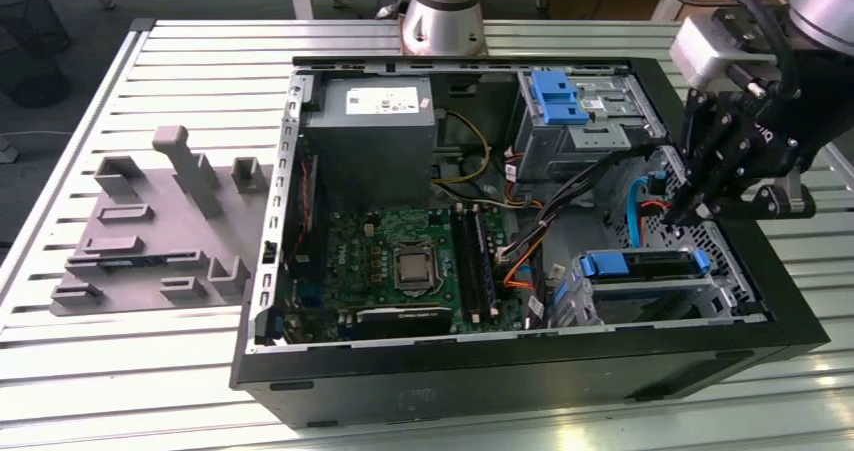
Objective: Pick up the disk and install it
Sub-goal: 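Insert the first disk wire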
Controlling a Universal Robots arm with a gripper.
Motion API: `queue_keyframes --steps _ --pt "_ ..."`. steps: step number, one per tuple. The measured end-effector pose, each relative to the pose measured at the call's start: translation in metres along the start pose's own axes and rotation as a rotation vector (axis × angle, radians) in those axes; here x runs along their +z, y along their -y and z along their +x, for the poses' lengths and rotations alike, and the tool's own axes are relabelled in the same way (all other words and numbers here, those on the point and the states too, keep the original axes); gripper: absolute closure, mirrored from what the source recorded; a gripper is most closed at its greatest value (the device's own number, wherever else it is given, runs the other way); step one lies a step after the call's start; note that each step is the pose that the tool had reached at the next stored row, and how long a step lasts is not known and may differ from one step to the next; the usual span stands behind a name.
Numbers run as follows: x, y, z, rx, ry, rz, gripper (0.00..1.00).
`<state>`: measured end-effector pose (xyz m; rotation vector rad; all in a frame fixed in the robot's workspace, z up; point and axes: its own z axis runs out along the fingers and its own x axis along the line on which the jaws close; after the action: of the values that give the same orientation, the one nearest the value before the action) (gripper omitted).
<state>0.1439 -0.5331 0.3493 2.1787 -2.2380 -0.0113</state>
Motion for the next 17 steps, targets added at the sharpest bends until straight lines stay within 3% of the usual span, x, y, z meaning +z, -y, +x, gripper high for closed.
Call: queue_keyframes --steps 4,5,17 --pt "-0.0175 -0.0006 -0.0003 0.0 -0.0001 -0.0001 0.76" --pt "-0.0189 -0.0006 -0.0004 0.0 -0.0002 0.0 0.76" --pt "-0.0188 -0.0007 -0.0018 0.0 -0.0001 0.0 0.76"
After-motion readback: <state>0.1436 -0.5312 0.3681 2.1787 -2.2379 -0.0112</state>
